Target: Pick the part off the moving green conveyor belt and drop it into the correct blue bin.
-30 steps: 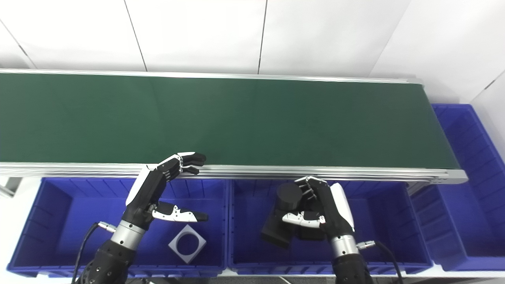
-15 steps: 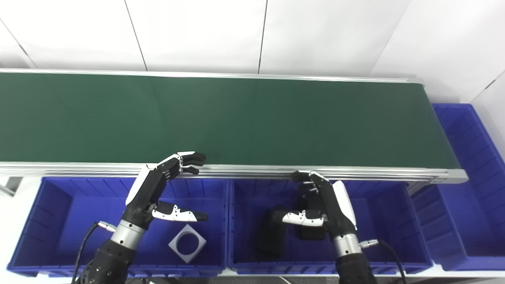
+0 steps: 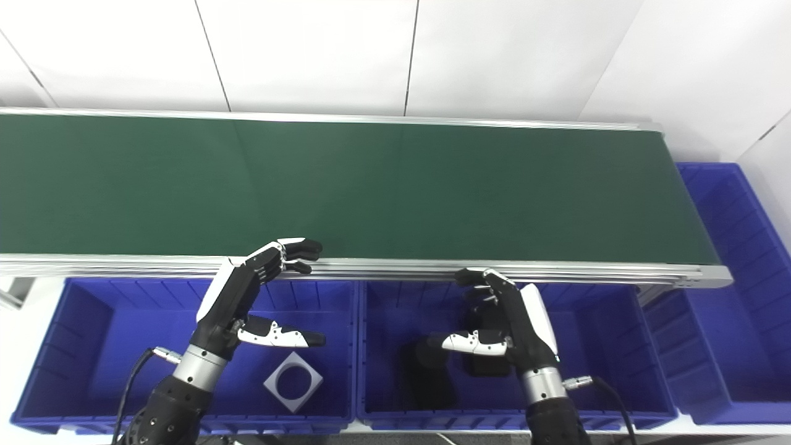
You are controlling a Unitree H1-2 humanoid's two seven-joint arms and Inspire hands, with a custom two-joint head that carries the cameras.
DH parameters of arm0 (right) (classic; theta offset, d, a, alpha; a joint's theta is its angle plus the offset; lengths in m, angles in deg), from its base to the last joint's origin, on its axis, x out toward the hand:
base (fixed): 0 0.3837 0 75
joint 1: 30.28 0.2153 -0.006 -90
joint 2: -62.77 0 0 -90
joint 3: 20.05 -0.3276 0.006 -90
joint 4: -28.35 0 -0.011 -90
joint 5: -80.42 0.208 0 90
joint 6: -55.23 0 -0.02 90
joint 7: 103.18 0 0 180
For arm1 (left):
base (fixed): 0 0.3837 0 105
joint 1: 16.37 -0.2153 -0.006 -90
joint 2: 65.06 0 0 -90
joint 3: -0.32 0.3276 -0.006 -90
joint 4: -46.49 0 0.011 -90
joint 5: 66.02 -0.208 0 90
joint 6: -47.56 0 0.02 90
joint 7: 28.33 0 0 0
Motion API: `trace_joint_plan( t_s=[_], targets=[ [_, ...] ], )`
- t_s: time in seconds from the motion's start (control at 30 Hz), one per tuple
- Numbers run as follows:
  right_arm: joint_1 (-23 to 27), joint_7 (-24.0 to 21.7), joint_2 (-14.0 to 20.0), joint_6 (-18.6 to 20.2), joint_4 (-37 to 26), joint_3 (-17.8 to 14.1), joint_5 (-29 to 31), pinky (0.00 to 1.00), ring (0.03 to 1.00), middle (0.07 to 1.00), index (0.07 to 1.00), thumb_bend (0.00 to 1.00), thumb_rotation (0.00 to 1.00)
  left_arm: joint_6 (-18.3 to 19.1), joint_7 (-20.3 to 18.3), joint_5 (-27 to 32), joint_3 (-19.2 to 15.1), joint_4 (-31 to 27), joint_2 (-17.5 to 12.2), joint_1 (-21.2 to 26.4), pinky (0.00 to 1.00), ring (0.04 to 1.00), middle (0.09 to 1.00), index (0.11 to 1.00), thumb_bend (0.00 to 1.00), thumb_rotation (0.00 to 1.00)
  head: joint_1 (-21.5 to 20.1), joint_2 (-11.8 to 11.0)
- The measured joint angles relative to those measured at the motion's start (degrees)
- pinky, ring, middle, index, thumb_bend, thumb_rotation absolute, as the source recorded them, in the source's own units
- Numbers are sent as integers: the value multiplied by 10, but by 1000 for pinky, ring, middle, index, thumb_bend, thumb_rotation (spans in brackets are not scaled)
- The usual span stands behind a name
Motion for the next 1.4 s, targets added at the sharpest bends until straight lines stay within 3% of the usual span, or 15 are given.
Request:
trace_joint_plan(
  t_s=[0.33, 0.43, 0.57, 0.8, 1.13, 1.4],
  targets=[
    [-21, -68, 5, -46, -54, 23, 121, 644, 751, 843, 771, 1000, 330, 0, -5, 4, 4, 0, 0, 0, 666, 744, 764, 735, 874, 124, 39, -11],
    [-34, -85, 7, -57, -76, 29, 137, 706, 811, 922, 838, 1000, 337, 0, -5, 2, 6, 0, 0, -3, 686, 758, 766, 735, 885, 159, 56, -12],
    [-37, -101, 7, -67, -93, 42, 149, 741, 845, 952, 874, 1000, 358, 0, -6, 0, 7, 0, 2, -9, 688, 759, 767, 736, 889, 178, 62, -13],
    [-20, -120, -6, -67, -101, 61, 160, 737, 827, 924, 874, 1000, 358, 0, -11, 2, 6, -2, 1, -10, 696, 763, 769, 733, 898, 180, 69, -15],
    [-11, -115, -31, -81, -61, 64, 141, 690, 758, 866, 840, 1000, 355, 0, -22, 10, 3, -1, -1, -15, 678, 754, 765, 728, 902, 188, 86, -28],
    [2, -103, -50, -109, -36, 64, 110, 639, 723, 851, 797, 1000, 268, 0, -22, 8, 6, -1, -1, -16, 682, 748, 761, 723, 914, 181, 100, -40]
  ],
)
